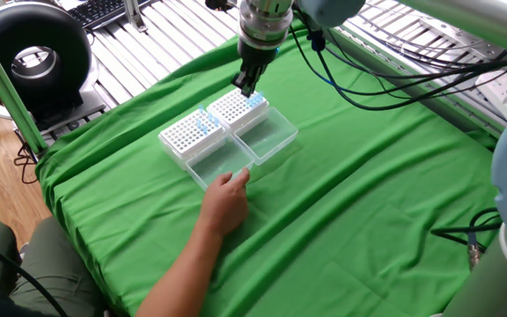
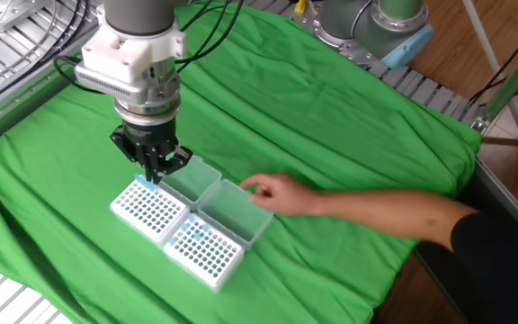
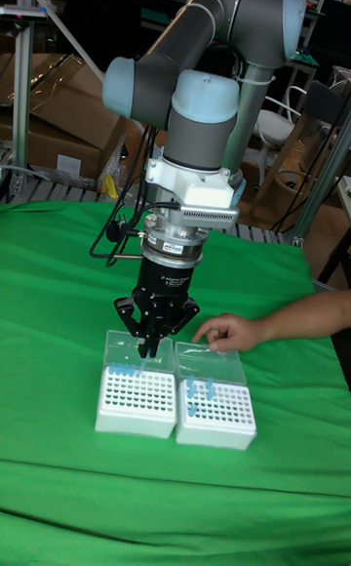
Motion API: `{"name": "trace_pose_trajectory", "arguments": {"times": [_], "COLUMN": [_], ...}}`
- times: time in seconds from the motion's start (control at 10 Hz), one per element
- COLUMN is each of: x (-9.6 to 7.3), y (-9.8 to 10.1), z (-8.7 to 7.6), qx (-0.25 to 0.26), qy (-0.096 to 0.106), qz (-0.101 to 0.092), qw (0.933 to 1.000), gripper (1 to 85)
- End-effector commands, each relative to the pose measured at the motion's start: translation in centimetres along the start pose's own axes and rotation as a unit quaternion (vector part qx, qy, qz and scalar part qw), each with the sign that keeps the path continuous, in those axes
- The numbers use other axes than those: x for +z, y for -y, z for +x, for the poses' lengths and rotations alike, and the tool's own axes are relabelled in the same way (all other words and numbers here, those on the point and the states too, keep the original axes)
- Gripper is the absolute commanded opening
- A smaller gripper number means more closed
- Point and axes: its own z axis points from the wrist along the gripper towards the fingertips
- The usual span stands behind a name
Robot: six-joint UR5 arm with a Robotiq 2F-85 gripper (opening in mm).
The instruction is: Insert a medium pipette tip into the holder for medium pipette tips
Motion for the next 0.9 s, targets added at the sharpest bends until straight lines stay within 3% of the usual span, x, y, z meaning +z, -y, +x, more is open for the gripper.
{"name": "trace_pose_trajectory", "arguments": {"times": [0.0,0.2,0.3,0.5,0.8], "x": [0.5,0.4,0.5,0.9,1.5], "y": [-0.3,-0.4,-1.2,-3.8,-7.9], "z": [0.0,0.0,-0.2,-1.6,-4.2], "qx": [-0.015,-0.016,0.001,0.042,0.084], "qy": [0.0,-0.002,-0.008,-0.025,-0.032], "qz": [-0.011,-0.012,-0.021,-0.024,-0.025], "qw": [0.9998,0.9998,0.9997,0.9985,0.9956], "gripper": [24.7,27.7,29.7,29.3,28.7]}}
